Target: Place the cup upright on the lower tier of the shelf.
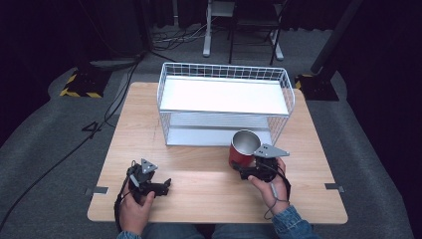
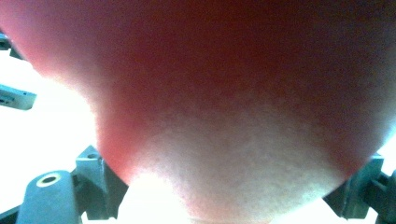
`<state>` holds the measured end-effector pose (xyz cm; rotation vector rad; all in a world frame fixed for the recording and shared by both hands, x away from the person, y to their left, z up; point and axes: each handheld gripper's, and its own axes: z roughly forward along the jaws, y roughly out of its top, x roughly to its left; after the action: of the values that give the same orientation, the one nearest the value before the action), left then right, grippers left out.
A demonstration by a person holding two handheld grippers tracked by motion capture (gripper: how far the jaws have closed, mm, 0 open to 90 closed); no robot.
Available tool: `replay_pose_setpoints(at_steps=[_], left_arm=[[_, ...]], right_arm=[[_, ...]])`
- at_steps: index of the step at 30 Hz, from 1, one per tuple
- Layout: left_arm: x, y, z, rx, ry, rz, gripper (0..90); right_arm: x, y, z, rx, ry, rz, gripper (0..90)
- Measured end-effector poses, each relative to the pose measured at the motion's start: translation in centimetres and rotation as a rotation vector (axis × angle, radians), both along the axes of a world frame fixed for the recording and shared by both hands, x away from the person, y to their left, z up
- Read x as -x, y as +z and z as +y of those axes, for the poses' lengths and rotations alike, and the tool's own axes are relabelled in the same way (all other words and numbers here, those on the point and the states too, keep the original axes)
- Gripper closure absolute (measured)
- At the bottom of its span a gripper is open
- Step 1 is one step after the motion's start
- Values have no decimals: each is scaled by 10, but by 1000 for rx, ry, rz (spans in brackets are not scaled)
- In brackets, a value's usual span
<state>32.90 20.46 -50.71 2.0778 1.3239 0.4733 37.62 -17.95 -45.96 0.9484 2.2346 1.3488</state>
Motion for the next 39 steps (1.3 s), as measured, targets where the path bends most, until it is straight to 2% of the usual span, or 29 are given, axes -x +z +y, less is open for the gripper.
replay_pose_setpoints(at_steps=[7, 18, 23, 31, 34, 39], left_arm=[[0, 0, 0, 1, 0, 0, 5], [0, 0, 0, 1, 2, 1, 4], [-1, 0, 0, -1, -3, 0, 4], [-2, 0, 0, -3, -2, 0, 4], [-2, 0, 0, -2, -3, 0, 4], [-2, 0, 0, -2, -3, 0, 4]], right_arm=[[-14, 6, 11, 8, 9, 0, 173], [-36, 7, 26, 15, 14, -2, 173], [-49, 6, 33, 16, -13, 4, 173], [-65, 5, 40, 26, -18, -6, 173], [-71, 3, 44, 32, -46, -4, 173], [-79, 0, 50, 28, -60, -3, 173]])
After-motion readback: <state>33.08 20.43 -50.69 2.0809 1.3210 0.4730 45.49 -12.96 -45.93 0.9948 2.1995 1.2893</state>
